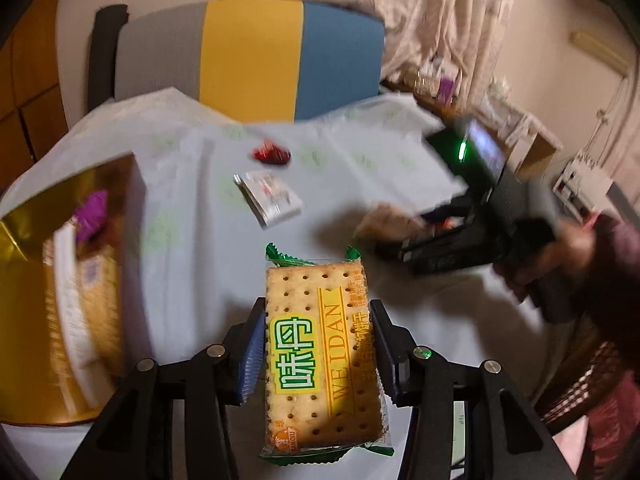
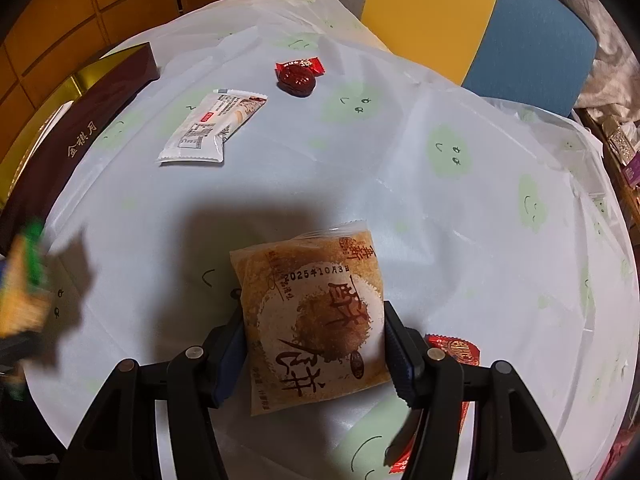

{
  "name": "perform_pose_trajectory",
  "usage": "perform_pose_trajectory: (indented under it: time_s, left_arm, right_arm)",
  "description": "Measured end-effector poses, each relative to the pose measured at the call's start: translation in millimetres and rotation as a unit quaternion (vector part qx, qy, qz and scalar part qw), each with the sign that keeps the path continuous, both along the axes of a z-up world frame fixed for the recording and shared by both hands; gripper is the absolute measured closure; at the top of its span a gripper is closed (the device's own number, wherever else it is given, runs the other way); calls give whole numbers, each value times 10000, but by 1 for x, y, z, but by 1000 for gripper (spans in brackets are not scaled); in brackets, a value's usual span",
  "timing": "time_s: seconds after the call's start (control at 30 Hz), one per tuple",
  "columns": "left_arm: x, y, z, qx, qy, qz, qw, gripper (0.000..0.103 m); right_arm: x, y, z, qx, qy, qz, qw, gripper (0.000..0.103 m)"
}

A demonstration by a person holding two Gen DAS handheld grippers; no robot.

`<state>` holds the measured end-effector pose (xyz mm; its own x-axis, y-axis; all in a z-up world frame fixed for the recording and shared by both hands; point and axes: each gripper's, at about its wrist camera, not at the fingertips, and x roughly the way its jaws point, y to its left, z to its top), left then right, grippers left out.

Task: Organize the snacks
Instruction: 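Carry the cracker pack into the gold tin and open the left tool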

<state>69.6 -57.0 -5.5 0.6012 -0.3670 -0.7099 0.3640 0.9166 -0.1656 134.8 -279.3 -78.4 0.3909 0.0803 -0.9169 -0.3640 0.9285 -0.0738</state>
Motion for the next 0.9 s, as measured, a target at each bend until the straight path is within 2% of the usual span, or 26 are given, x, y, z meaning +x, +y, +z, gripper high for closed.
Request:
perform_pose_trajectory:
  time_s: [0.17, 0.23, 0.33, 0.47, 0.57, 0.77, 0.9]
  left_arm:
    - [2, 52, 38, -206, -239, 620, 9976, 54]
    - [8, 81, 50, -234, -263, 1054, 9938, 54]
    - [24, 135, 58, -257, -188, 1845, 9823, 54]
    - [41, 185, 47, -126, 183, 2607, 9652, 54]
    - [45, 203, 36, 26, 295, 2904, 9565, 54]
    - [56, 222, 7, 4, 688, 3101, 9482, 54]
    - [69, 228, -2, 62, 862, 3173, 9444, 54]
  right_arm:
    - [-9, 8, -3, -68, -76, 3, 9999, 41]
    - [-10, 9, -3, -88, -92, 4, 9999, 41]
    - [-12, 12, -3, -107, -108, -4, 9999, 41]
    - [-14, 15, -2, -150, -134, 9, 9998, 41]
    - [-15, 17, -2, -165, -147, 13, 9998, 41]
    - [-15, 15, -3, -158, -154, 26, 9998, 41]
    - [-14, 15, -2, -155, -155, 24, 9998, 41]
